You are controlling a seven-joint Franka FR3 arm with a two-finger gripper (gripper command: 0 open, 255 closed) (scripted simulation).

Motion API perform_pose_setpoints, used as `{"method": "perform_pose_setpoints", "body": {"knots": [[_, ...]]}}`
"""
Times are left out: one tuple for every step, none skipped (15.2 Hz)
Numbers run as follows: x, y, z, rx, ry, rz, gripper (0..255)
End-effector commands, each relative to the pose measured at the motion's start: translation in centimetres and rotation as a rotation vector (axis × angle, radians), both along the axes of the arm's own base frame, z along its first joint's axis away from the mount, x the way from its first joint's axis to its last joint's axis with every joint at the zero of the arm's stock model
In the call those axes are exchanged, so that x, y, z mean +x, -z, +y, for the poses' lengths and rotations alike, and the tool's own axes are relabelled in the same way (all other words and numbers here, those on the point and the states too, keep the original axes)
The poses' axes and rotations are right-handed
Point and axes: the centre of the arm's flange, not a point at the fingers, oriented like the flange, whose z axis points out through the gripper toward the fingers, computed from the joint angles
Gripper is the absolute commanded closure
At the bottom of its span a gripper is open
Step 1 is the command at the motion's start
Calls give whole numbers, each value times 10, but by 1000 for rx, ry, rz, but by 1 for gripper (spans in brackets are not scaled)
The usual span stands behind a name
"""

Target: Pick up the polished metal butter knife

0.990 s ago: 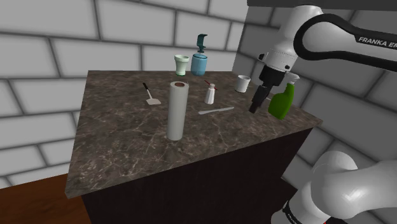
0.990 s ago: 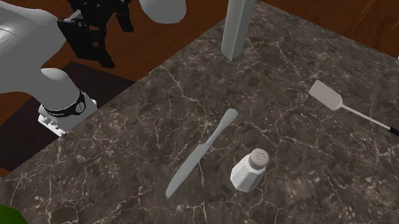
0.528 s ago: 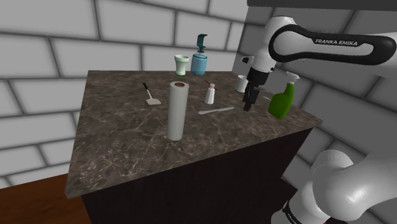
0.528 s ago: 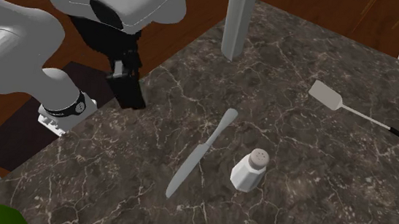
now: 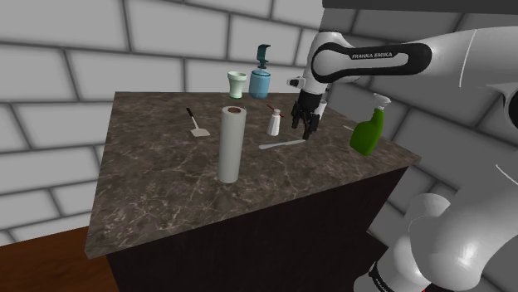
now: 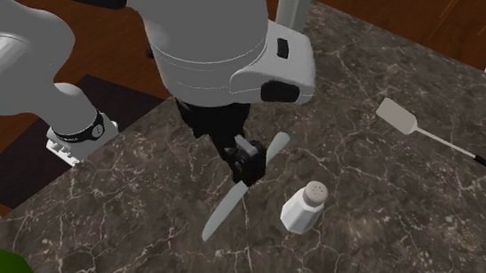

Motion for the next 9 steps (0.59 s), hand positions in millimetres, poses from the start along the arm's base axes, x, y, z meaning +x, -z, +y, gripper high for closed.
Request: {"method": "perform_pose_setpoints", "body": {"knots": [[26,9,2,-13,-137,1,0],[39,13,5,-19,-199,2,0],[45,15,6,-22,-229,2,0],[45,21,6,-22,-229,2,0],[45,26,6,-22,-229,2,0],[45,31,6,-22,-229,2,0],[45,36,6,-22,-229,2,0],[45,42,6,-22,-229,2,0],[45,47,6,-22,-229,2,0]]}}
